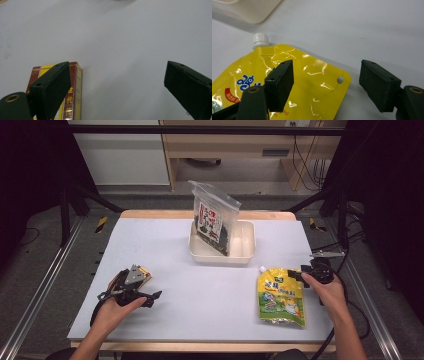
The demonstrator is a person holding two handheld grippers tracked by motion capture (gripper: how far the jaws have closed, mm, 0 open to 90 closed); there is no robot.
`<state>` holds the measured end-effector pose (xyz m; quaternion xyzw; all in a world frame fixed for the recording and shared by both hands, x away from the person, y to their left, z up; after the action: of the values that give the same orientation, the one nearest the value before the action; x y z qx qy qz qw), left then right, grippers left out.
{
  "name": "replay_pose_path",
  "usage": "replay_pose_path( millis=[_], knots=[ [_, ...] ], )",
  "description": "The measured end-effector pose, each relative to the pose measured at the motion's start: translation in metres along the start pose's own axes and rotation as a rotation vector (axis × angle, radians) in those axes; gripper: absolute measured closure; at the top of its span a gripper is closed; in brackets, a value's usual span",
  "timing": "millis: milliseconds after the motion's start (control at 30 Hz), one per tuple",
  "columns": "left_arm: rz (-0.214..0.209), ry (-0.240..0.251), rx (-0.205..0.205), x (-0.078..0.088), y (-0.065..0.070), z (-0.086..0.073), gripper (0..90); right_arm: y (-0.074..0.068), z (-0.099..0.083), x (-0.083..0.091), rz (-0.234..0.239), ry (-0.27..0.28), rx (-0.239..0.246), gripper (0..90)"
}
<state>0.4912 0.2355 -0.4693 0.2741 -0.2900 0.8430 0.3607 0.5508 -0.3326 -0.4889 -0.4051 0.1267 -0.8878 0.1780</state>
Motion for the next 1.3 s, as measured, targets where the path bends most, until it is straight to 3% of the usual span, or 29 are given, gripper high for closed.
replay_pose_path(
  millis=[400, 967, 1100, 1300],
  knots=[
    [-0.003, -0.001, -0.005, 0.0, 0.001, 0.0, 7.0, -0.002, -0.006, -0.001, 0.029, -0.041, 0.013, 35.2],
    [0.001, 0.001, -0.011, 0.001, 0.001, 0.002, 7.1, -0.031, -0.013, 0.03, 0.065, 0.037, 0.098, 48.5],
    [-0.002, -0.001, -0.013, 0.001, 0.001, 0.002, 7.2, -0.037, -0.02, 0.028, 0.032, 0.019, 0.135, 51.9],
    [-0.003, -0.003, -0.016, 0.0, 0.002, 0.002, 7.2, -0.032, -0.02, 0.024, -0.011, 0.017, 0.155, 60.8]
  ],
)
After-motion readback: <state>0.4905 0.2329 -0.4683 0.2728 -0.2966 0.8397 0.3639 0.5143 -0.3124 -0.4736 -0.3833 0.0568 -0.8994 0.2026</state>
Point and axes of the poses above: each handheld gripper's, and its own axes: x roughly backward along the jaws, z roughly out of its top, y roughly to its right, the point moved 3 cm from there along -x, roughly forward along the jaws, and after that the axes turned 14 degrees about -x, right-handed, at the moved point
